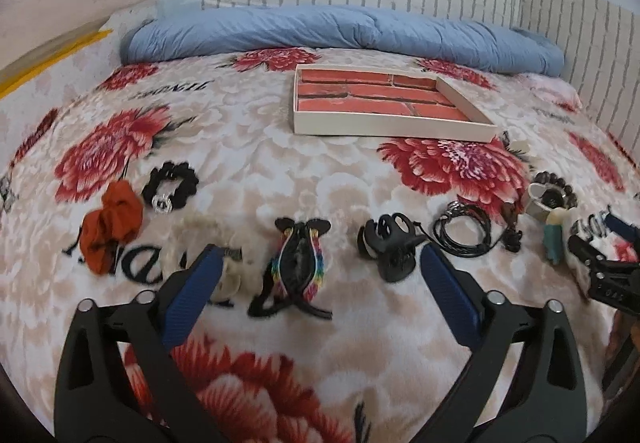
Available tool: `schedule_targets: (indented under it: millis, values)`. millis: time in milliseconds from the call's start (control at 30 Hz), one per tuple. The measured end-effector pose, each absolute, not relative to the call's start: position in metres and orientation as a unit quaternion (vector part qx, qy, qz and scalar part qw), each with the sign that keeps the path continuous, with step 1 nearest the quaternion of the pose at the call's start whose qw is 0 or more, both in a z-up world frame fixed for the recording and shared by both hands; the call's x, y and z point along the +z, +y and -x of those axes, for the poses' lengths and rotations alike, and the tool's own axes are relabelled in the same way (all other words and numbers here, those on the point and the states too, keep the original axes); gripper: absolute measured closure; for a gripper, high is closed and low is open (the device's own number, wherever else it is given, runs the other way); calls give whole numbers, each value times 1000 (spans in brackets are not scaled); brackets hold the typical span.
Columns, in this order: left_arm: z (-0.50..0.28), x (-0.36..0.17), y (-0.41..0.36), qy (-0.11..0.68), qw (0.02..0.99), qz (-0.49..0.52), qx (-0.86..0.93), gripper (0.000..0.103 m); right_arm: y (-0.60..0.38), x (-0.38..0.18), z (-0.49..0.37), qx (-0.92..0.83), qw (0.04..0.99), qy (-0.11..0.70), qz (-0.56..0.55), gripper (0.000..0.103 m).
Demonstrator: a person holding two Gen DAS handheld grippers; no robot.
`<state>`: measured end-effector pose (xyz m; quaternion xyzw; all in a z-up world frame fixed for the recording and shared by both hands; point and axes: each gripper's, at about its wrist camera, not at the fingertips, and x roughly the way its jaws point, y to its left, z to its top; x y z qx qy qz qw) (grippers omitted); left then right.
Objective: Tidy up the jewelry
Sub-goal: 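Grasp the rainbow-beaded claw clip with the left tool while the right tool grasps the white fabric clip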
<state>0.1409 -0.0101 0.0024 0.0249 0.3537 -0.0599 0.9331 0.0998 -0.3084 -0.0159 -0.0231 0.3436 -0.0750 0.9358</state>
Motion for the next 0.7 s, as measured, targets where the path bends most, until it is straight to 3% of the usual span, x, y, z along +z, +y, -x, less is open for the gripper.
schedule_targets:
  millis: [67, 200, 500, 567, 700]
  values:
    - [-147, -2, -12, 358, 931, -36, -54, 14, -311, -17, -103, -75, 936, 345, 17, 4]
    - [-158, -19, -7, 389, 919, -28, -59, 33, -316, -21, -107, -75, 934, 349, 6, 4]
    - [-175, -36, 0, 411, 910, -18, -55, 34, -320, -31, -114, -74, 928, 364, -4, 5]
    - [-178, -39, -2, 415, 908, -23, -54, 37, -320, -33, -116, -70, 926, 370, -4, 13]
    - [-184, -44, -3, 426, 902, -26, -56, 42, -318, -35, -119, -67, 922, 381, 0, 17]
